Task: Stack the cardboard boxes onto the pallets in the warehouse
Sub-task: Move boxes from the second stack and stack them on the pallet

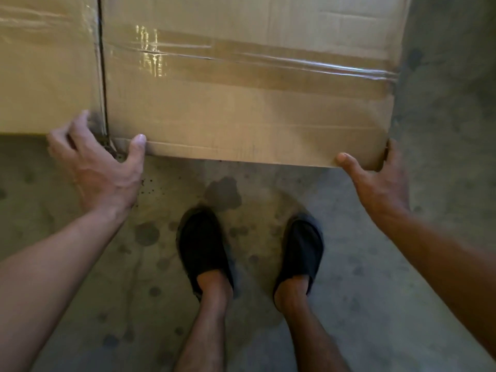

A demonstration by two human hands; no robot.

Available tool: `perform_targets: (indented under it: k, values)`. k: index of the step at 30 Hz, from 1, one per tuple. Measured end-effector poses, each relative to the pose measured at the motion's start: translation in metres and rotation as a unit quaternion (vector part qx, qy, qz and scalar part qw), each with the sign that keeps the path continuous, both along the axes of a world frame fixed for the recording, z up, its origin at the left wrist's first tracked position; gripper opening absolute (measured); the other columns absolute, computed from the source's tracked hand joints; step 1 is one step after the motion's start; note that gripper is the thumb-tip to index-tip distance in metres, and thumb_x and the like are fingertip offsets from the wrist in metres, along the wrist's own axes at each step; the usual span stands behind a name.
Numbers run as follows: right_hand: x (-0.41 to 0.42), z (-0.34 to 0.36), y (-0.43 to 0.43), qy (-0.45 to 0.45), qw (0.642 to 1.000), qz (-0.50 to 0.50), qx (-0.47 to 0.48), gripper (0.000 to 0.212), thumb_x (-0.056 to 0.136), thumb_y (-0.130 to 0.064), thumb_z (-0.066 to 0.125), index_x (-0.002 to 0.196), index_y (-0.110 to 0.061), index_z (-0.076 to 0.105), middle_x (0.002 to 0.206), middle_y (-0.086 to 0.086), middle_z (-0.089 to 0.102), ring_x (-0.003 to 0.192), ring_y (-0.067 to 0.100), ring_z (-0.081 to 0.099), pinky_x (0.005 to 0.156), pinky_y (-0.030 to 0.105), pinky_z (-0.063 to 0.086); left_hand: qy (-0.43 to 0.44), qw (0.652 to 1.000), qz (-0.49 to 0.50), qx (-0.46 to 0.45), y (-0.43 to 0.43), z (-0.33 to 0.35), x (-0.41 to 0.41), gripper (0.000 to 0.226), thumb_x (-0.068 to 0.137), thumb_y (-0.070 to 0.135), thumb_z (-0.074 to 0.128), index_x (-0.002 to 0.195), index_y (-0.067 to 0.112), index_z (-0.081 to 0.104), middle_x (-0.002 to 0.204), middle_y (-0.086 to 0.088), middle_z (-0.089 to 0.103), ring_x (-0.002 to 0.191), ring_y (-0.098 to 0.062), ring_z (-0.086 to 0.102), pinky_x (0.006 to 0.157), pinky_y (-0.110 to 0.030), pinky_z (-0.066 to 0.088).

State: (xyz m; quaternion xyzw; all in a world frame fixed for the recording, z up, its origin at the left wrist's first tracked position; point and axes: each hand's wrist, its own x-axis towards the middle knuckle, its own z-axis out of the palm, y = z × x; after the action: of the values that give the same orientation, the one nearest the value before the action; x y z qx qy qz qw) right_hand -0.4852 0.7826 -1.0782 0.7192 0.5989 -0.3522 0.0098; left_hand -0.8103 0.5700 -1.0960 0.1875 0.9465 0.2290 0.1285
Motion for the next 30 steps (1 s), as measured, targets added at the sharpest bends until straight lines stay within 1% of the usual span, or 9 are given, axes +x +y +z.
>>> perform_targets:
  k: [2,6,11,14,16,18,21,24,30]
  values:
    - [0.006,-0.006,0.001,0.008,1.000,-0.014,-0.010,0.105,0.061,-0.082,0.071,0.147,-0.029,0.041,0.138,-0.003,0.057,0.125,0.021,0.056,0.106,0.048,0.048,-0.010,0.999,0.025,0.017,0.004,-0.002,0.012,0.071,0.087,0.047,0.065,0.138,0.004,0.044,0.130,-0.011,0.036,0.119,-0.033,0.046,0.094,-0.032,0.041]
    - [0.013,-0.010,0.006,0.035,0.999,-0.028,-0.013,0.089,0.073,-0.068,0.075,0.145,-0.022,0.046,0.131,-0.001,0.060,0.117,0.020,0.059,0.102,0.045,0.051,-0.043,0.997,0.057,0.042,0.014,0.003,0.036,0.064,0.087,0.046,0.067,0.133,0.006,0.047,0.123,-0.008,0.042,0.100,-0.018,0.044,0.077,-0.013,0.037]
    - [0.027,-0.005,0.029,0.054,0.995,-0.075,0.030,0.079,0.081,-0.062,0.073,0.140,-0.014,0.052,0.125,-0.001,0.061,0.111,0.017,0.060,0.093,0.032,0.050,-0.126,0.991,0.000,0.052,0.002,-0.005,0.034,0.082,0.076,0.071,0.062,0.133,0.014,0.047,0.119,-0.009,0.054,0.105,-0.027,0.056,0.083,-0.045,0.052]
    - [0.038,-0.008,0.045,0.072,0.996,-0.050,0.026,0.075,0.083,-0.057,0.072,0.140,-0.013,0.051,0.128,0.004,0.062,0.107,0.016,0.058,0.083,0.026,0.044,-0.201,0.977,-0.015,0.077,0.009,-0.011,0.023,0.094,0.070,0.076,0.061,0.143,0.020,0.039,0.136,-0.003,0.049,0.120,-0.022,0.052,0.088,-0.036,0.052]
    - [0.039,-0.014,0.050,0.108,0.994,-0.035,0.006,0.085,0.075,-0.066,0.072,0.142,-0.017,0.051,0.130,0.004,0.063,0.110,0.018,0.061,0.084,0.024,0.047,-0.246,0.962,-0.012,0.120,0.019,-0.017,0.019,0.095,0.071,0.070,0.065,0.149,0.025,0.033,0.138,0.004,0.047,0.121,-0.016,0.051,0.089,-0.028,0.049]
    - [0.037,-0.019,0.050,0.140,0.990,-0.033,0.003,0.096,0.063,-0.077,0.074,0.142,-0.028,0.051,0.130,0.000,0.064,0.114,0.017,0.063,0.092,0.029,0.051,-0.258,0.955,-0.025,0.143,0.025,-0.021,0.020,0.095,0.074,0.064,0.069,0.153,0.029,0.029,0.141,0.004,0.046,0.123,-0.013,0.050,0.095,-0.031,0.048]
    - [0.039,-0.020,0.051,0.191,0.980,-0.064,-0.008,0.089,0.058,-0.078,0.079,0.135,-0.048,0.049,0.130,-0.011,0.063,0.118,0.013,0.063,0.102,0.044,0.051,-0.273,0.949,-0.029,0.157,0.024,-0.016,0.019,0.094,0.073,0.059,0.074,0.152,0.031,0.030,0.141,0.005,0.047,0.123,-0.011,0.050,0.098,-0.036,0.049]
    - [0.045,0.002,0.048,0.213,0.973,-0.080,-0.029,0.084,0.056,-0.076,0.082,0.131,-0.052,0.053,0.127,-0.013,0.065,0.114,0.017,0.066,0.097,0.047,0.054,-0.325,0.930,-0.014,0.171,0.020,0.007,0.013,0.090,0.069,0.057,0.080,0.147,0.038,0.039,0.138,0.006,0.055,0.123,-0.017,0.056,0.100,-0.046,0.051]
    - [0.048,0.122,0.051,0.224,0.963,-0.144,-0.047,0.116,0.033,-0.080,0.086,0.139,-0.053,0.048,0.141,-0.002,0.057,0.110,0.026,0.067,0.077,0.050,0.061,-0.408,0.895,0.013,0.178,0.014,0.117,0.009,0.099,0.052,0.057,0.090,0.140,0.046,0.047,0.128,0.007,0.065,0.116,-0.023,0.064,0.096,-0.060,0.052]
